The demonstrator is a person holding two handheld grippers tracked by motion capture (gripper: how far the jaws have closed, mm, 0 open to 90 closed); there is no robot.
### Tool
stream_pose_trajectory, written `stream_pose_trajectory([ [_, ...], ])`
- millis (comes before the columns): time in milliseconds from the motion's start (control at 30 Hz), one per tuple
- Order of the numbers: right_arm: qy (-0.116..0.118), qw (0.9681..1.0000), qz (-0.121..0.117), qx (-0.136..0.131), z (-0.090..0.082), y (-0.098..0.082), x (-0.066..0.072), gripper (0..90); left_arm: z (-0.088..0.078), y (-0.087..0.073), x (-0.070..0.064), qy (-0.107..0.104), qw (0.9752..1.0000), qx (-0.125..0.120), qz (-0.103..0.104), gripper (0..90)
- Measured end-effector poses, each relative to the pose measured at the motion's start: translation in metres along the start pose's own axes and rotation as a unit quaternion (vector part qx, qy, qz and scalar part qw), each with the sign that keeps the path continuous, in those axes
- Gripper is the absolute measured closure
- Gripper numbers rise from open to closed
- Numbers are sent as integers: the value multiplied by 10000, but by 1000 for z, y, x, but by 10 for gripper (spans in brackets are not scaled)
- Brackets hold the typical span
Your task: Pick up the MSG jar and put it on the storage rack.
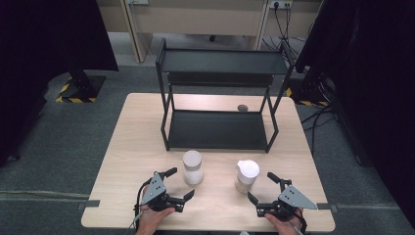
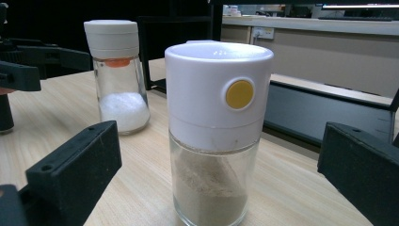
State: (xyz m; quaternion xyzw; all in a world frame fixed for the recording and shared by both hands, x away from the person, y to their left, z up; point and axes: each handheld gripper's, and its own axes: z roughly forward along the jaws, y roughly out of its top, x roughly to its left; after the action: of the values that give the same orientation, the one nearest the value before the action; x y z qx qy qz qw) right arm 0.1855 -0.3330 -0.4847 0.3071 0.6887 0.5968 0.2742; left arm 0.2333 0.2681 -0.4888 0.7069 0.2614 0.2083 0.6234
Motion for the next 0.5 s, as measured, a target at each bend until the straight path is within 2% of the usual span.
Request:
stream_pose_trajectory([
  [500,4,10000,50,-6,1,-1,0,5,10,1,1,-26,10000,27,16,8],
])
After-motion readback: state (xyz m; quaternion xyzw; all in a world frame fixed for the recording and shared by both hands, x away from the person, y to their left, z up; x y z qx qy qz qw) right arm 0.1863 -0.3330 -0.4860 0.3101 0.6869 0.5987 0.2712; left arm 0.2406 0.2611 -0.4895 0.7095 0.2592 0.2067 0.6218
